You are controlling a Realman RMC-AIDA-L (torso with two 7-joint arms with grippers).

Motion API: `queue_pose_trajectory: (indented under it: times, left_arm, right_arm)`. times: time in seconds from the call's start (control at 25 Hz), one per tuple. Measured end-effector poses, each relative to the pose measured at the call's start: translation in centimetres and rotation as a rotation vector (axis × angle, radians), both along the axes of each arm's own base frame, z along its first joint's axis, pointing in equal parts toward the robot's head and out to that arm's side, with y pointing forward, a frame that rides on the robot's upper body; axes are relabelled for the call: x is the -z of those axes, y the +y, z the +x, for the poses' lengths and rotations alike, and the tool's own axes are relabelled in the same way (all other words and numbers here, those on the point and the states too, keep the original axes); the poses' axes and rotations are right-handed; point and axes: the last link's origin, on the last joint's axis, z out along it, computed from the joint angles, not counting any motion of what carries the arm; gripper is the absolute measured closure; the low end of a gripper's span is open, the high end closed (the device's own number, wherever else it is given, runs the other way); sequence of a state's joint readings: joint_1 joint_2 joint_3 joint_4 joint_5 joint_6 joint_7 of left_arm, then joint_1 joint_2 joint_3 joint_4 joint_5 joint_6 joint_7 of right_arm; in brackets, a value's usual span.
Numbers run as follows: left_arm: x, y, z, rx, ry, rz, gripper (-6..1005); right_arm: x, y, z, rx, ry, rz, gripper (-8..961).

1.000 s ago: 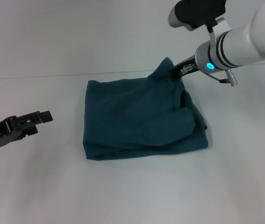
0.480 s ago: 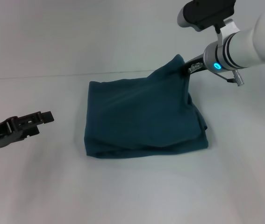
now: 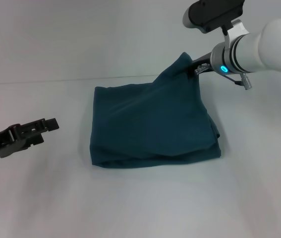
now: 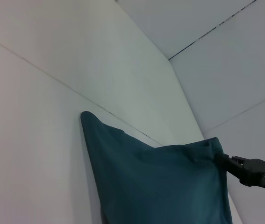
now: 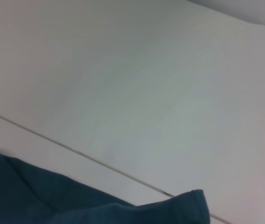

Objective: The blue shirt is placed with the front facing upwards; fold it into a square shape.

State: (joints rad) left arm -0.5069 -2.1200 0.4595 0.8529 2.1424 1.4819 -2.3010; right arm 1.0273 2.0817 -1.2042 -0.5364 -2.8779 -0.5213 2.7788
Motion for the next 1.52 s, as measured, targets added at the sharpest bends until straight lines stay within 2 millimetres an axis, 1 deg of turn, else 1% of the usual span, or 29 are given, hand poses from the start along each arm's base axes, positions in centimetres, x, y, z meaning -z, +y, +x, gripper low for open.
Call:
queue_pose_trajectory:
  times: [0.32, 0.6, 0.68, 0.84, 0.96, 1.0, 1.04, 1.16, 1.24, 1.36, 1.52]
  left_arm:
    - [0.0, 0.0, 0.0, 0.001, -0.003, 0.003, 127]
    - [0.0, 0.1, 0.2, 0.005, -0.002, 0.001, 127]
    - [0.1, 0.1, 0.2, 0.005, -0.003, 0.000, 127]
    - [0.1, 0.1, 0.3, 0.006, -0.007, -0.001, 127]
    - [0.0, 0.1, 0.3, 0.008, -0.013, 0.004, 127]
    - [0.0, 0.2, 0.4, 0.009, -0.016, 0.007, 127]
    - [0.0, 0.2, 0.4, 0.009, -0.017, 0.008, 127]
    - [-0.1, 0.3, 0.5, 0.012, -0.019, 0.008, 127]
    - [-0.2, 0.4, 0.5, 0.010, -0.020, 0.008, 127]
    - [-0.3, 0.4, 0.6, 0.009, -0.020, 0.009, 127]
    - [-0.4, 0.5, 0.6, 0.007, -0.019, 0.011, 126]
  right_arm:
    - [-0.2, 0.1, 0.3, 0.003, -0.009, 0.005, 933]
    - [-1.0, 0.4, 0.8, 0.016, -0.017, 0.020, 910]
    - [-1.7, 0.6, 1.2, 0.038, -0.015, 0.037, 830]
    - [-4.0, 1.2, 2.4, 0.122, 0.023, 0.085, 671]
    - [-5.7, 0.9, 3.5, 0.190, 0.082, 0.106, 522]
    - [-5.7, 0.9, 3.5, 0.190, 0.082, 0.106, 473]
    - [-5.9, 0.7, 3.6, 0.199, 0.094, 0.100, 423]
    - [-6.1, -0.2, 3.5, 0.210, 0.134, 0.059, 416]
    - [-6.2, -1.1, 3.5, 0.211, 0.196, 0.011, 411]
    - [-6.6, -2.6, 3.6, 0.202, 0.329, -0.071, 403]
    - [-8.3, -5.1, 4.6, 0.205, 0.568, -0.190, 398]
